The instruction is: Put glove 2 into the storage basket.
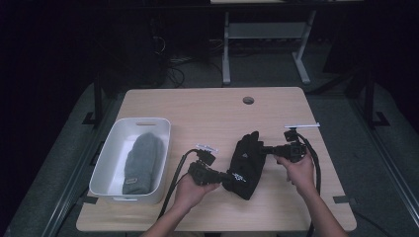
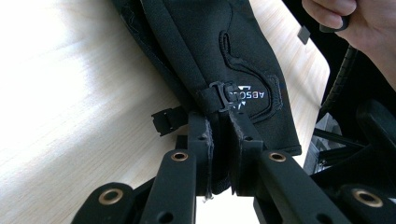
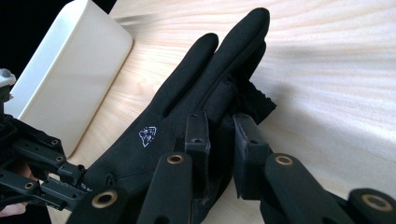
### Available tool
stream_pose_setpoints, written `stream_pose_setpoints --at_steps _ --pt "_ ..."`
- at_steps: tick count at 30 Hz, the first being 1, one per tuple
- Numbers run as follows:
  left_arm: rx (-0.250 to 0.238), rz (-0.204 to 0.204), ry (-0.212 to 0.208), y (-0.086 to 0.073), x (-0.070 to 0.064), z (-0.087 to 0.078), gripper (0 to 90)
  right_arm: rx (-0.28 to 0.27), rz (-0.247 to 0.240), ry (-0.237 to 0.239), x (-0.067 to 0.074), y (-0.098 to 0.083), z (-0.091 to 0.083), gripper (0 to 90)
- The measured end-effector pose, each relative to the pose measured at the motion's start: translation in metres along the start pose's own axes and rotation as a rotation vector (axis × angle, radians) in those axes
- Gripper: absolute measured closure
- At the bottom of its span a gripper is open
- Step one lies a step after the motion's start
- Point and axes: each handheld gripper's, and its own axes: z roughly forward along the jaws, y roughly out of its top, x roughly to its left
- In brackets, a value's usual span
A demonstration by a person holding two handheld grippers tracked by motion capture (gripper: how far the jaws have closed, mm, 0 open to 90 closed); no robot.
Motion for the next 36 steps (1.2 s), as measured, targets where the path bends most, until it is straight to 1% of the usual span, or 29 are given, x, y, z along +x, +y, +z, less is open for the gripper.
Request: stream_pose_setpoints --at_steps 5,11,14,15,16,18,21,22,23,25,27,28,30,33,36 --pt "-0.014 0.001 0.004 0.001 -0.002 -0.009 81.3 -0.008 -0.004 0.016 0.006 0.004 0.0 77.9" --pt "-0.026 0.014 0.01 0.003 -0.003 -0.02 81.3 -0.019 -0.008 0.035 0.013 0.01 -0.001 77.9" --pt "-0.035 0.014 0.009 0.004 -0.005 -0.024 81.2 -0.023 -0.012 0.042 0.019 0.014 -0.003 77.9" --pt "-0.036 0.02 0.011 0.004 -0.005 -0.026 81.2 -0.025 -0.013 0.046 0.02 0.015 -0.003 77.9" --pt "-0.038 0.016 0.01 0.004 -0.005 -0.027 81.2 -0.028 -0.013 0.051 0.023 0.017 -0.004 77.9" --pt "-0.04 0.023 0.009 0.004 -0.005 -0.03 81.2 -0.03 -0.016 0.055 0.025 0.019 -0.004 77.9" --pt "-0.049 0.019 0.013 0.005 -0.004 -0.035 81.2 -0.03 -0.015 0.064 0.029 0.022 -0.003 77.9" --pt "-0.052 0.023 0.013 0.005 -0.004 -0.036 81.2 -0.031 -0.019 0.065 0.03 0.023 -0.003 77.9" --pt "-0.054 0.017 0.012 0.005 -0.004 -0.037 81.2 -0.031 -0.021 0.066 0.031 0.024 -0.003 77.9" --pt "-0.052 0.022 0.015 0.006 -0.003 -0.04 81.2 -0.033 -0.025 0.069 0.034 0.027 -0.002 77.9" --pt "-0.06 0.024 0.017 0.007 -0.003 -0.043 81.2 -0.029 -0.026 0.07 0.037 0.029 -0.002 77.9" --pt "-0.061 0.018 0.017 0.007 -0.003 -0.044 81.2 -0.029 -0.032 0.07 0.037 0.031 -0.002 77.9" --pt "-0.063 0.027 0.018 0.009 -0.003 -0.047 81.2 -0.032 -0.029 0.074 0.04 0.033 -0.003 77.9" --pt "-0.07 0.026 0.018 0.01 -0.004 -0.05 81.2 -0.036 -0.031 0.078 0.044 0.036 -0.004 77.9" --pt "-0.073 0.036 0.018 0.01 -0.005 -0.054 81.2 -0.039 -0.032 0.088 0.047 0.039 -0.004 77.9"
